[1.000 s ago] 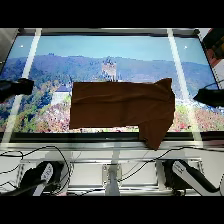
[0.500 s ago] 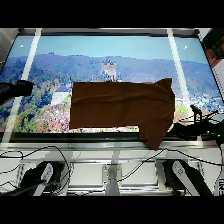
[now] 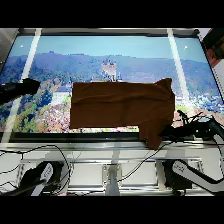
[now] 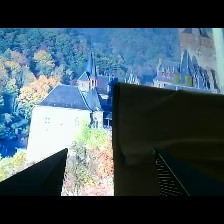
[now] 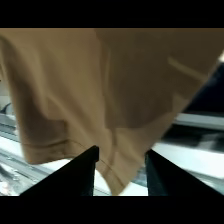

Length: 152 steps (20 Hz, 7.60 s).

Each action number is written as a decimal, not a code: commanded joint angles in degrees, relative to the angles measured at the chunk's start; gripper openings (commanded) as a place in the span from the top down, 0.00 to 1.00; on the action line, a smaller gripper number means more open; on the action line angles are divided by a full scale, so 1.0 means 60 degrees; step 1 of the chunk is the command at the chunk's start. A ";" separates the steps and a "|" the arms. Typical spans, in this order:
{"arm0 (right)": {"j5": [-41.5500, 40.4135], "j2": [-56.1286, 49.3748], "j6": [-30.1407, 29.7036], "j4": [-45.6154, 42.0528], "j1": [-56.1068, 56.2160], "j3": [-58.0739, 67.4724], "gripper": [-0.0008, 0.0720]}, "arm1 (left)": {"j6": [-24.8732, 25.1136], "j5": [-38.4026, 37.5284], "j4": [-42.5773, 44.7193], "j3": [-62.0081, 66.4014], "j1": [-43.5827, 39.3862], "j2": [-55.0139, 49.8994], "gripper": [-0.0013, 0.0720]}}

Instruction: Fold the clothes and pants, and hang the long-sleeved shirts on hangers.

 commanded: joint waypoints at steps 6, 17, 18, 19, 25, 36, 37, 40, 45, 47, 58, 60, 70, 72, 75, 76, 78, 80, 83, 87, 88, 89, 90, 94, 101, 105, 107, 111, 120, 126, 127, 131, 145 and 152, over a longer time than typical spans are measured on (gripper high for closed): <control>-0.1526 -0.0761 -0.0871 0.0561 0.0000 -0.0036 0.49 | -0.0033 -0.0280 -0.0069 -0.0004 0.0011 -0.0066 0.19; -0.1927 0.0091 -0.1231 0.1231 -0.2728 0.0120 0.49 | -0.0204 -0.2175 -0.1035 -0.0007 0.0036 -0.2364 0.19; -0.1923 0.0011 -0.1224 0.1257 -0.2743 0.0076 0.49 | -0.0204 -0.2171 -0.1268 -0.0007 0.0025 -0.2583 0.19; -0.1887 -0.0095 -0.1217 0.1271 -0.2714 -0.0025 0.49 | -0.0200 -0.2171 -0.1377 -0.0007 0.0015 -0.2772 0.19; -0.1851 -0.0714 -0.1530 0.1625 -0.2707 -0.0685 0.64 | -0.0204 -0.2138 -0.1399 -0.0011 -0.0018 -0.3326 0.19; -0.1126 -0.0714 -0.1789 0.1337 -0.2707 -0.0681 0.58 | -0.0007 -0.1763 -0.1486 -0.2055 -0.0018 -0.3322 0.19; -0.1133 -0.0714 -0.1792 0.1337 -0.2710 -0.0681 0.75 | 0.0026 -0.1767 -0.1555 -0.2291 -0.0022 -0.3322 0.19; -0.1140 -0.0710 -0.1792 0.1333 -0.2710 -0.0681 0.97 | 0.0481 -0.1734 -0.2044 -0.2889 -0.0025 -0.3322 0.19; -0.1155 -0.0707 -0.1978 0.1643 -0.2707 -0.0681 0.97 | 0.0670 -0.1552 -0.2215 -0.3548 -0.0259 -0.3326 0.19; -0.1188 -0.0707 -0.2164 0.1832 -0.2707 -0.0681 0.97 | 0.0674 -0.1523 -0.2208 -0.3905 -0.0550 -0.3326 0.19; -0.1173 -0.0670 -0.2175 0.1985 -0.2707 -0.0681 0.97 | 0.0656 -0.1035 -0.1723 -0.4291 -0.0805 -0.3082 0.19; -0.1177 -0.0670 -0.2178 0.1989 -0.2710 -0.0681 0.97 | 0.0656 -0.1322 -0.1712 -0.4237 -0.0747 -0.2761 0.19; -0.1184 -0.0670 -0.2178 0.1989 -0.2707 -0.0681 0.97 | -0.0412 -0.0885 0.0361 -0.4284 -0.0743 -0.2492 0.19; -0.1184 -0.0670 -0.2178 0.1989 -0.2710 -0.0681 0.97 | -0.0412 -0.0393 -0.0073 -0.4357 -0.0750 -0.2495 0.19; -0.1184 -0.0670 -0.2175 0.1989 -0.2710 -0.0681 0.97 | -0.0386 -0.0160 -0.0758 -0.4415 -0.0754 -0.2838 0.19; -0.1184 -0.0670 -0.2175 0.1989 -0.2710 -0.0681 0.97 | -0.0339 -0.0193 -0.0976 -0.4419 -0.0754 -0.3075 0.19; -0.1180 -0.0670 -0.2175 0.1989 -0.2710 -0.0681 0.97 | -0.0335 -0.0193 -0.1275 -0.4415 -0.0798 -0.3515 0.19; -0.1180 -0.0670 -0.2175 0.1989 -0.2710 -0.0681 0.97 | -0.0084 -0.0193 -0.1293 -0.4415 -0.1053 -0.3836 0.19; -0.1184 -0.0670 -0.2178 0.1993 -0.2710 -0.0681 0.97 | 0.0007 -0.0073 -0.1297 -0.4415 -0.1552 -0.4135 0.19; -0.1016 -0.0667 -0.2197 0.2025 -0.2707 -0.0390 0.97 | 0.0018 -0.0004 -0.1293 -0.4291 -0.1712 -0.4142 0.88; -0.0729 -0.0648 -0.2208 0.2073 -0.2707 -0.0106 0.98 | 0.0208 -0.0015 -0.1322 -0.4149 -0.1683 -0.4124 0.96; -0.0339 -0.0561 -0.2211 0.2058 -0.2707 0.0266 0.98 | 0.0262 -0.0011 -0.1330 -0.3949 -0.1683 -0.4084 0.96; 0.0022 -0.0433 -0.2208 0.2051 -0.2710 0.0645 0.98 | 0.0262 -0.0015 -0.1330 -0.3701 -0.1683 -0.4033 0.96; 0.0772 0.0459 -0.1832 0.2055 -0.2707 0.1774 0.98 | 0.0222 -0.0018 -0.1344 -0.2335 -0.1683 -0.3654 0.96; -0.0004 0.2736 -0.1002 0.3071 -0.0925 0.2626 0.98 | 0.0229 0.0441 -0.3016 -0.1053 -0.1687 -0.3136 0.96; -0.3891 0.2838 0.0124 0.3417 0.0634 0.2790 0.98 | 0.0226 0.2135 -0.3486 -0.1053 -0.1767 -0.3144 0.96; -0.6120 0.2692 0.0543 0.3413 0.1643 0.2790 0.98 | 0.0226 0.3468 -0.3727 -0.1053 -0.2051 -0.3166 0.96; -0.8834 0.1319 0.1107 0.3410 0.3282 0.2790 0.98 | 0.0226 0.6226 -0.3723 -0.1053 -0.3249 -0.3843 0.96; -0.9289 -0.2448 0.1665 0.3428 0.3541 0.4787 0.98 | 0.0219 0.7807 -0.3730 0.0572 -0.4080 -0.6849 0.96; -0.8925 -0.2718 0.1643 0.3395 0.3512 0.5031 0.04 | 0.0229 0.7373 -0.3716 0.0776 -0.4022 -0.7089 0.01; -0.8765 -0.2674 0.1643 0.3293 0.3446 0.5078 0.04 | 0.0226 0.7238 -0.3719 0.0776 -0.3920 -0.6976 0.01; -0.8043 -0.2455 0.1643 0.3042 0.3126 0.5548 0.05 | 0.0226 0.6597 -0.3716 0.0776 -0.3089 -0.6302 0.01; -0.6903 -0.2204 0.1639 0.2419 0.2601 0.5778 0.05 | 0.0219 -0.1712 -0.2776 0.4783 -0.1093 -1.0076 0.02; -0.5821 -0.2182 0.1432 0.2415 0.2630 0.5880 0.05 | 0.0233 -0.2765 -0.2634 0.6142 -0.1759 -1.1581 0.25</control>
